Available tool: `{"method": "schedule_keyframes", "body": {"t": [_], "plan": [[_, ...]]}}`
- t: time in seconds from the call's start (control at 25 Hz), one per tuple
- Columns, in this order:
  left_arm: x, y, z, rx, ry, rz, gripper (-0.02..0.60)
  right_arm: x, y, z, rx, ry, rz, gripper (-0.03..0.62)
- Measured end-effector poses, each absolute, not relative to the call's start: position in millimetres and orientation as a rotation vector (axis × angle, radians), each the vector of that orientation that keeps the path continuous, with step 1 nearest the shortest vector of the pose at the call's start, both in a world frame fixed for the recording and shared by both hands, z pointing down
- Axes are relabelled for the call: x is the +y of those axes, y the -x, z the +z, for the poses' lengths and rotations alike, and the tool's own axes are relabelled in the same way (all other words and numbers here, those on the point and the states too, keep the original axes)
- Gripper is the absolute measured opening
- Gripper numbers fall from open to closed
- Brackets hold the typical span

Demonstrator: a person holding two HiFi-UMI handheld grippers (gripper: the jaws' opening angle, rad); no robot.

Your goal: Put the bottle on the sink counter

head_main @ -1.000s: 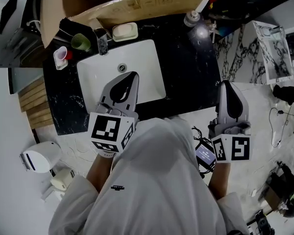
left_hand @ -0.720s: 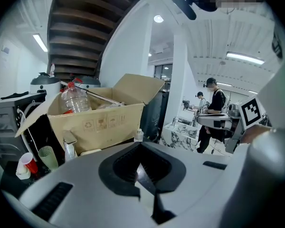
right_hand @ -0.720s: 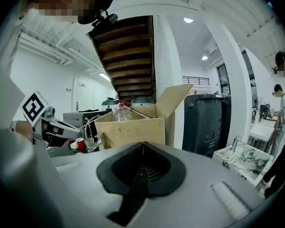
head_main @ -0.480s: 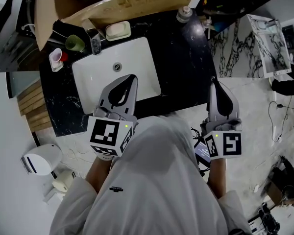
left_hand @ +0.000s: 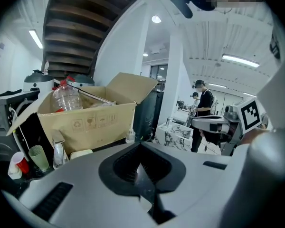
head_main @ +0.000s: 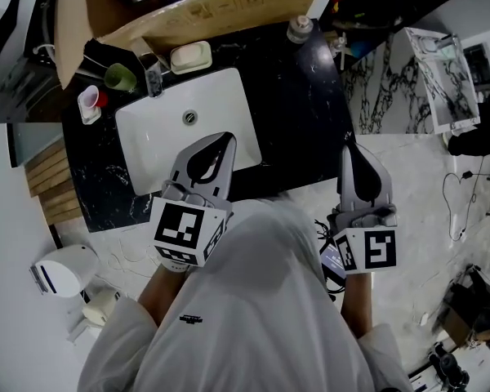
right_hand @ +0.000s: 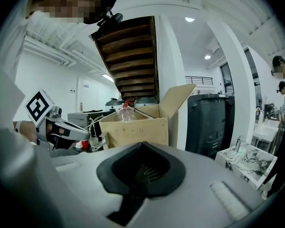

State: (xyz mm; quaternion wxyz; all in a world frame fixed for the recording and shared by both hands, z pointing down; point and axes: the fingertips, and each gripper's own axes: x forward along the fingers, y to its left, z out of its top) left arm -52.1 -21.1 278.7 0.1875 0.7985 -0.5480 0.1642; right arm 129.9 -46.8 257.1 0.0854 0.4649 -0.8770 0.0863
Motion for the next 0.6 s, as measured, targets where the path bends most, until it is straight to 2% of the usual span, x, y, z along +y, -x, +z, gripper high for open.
{"method": "schedule_keyframes", "body": {"t": [0.6], "plan": [[-22.4,51.5,279.7,-1.515,-2.25,0.464,0.008,-46.6,-127.2,252.6,-2.632,-1.403,0.252,0.011]]}}
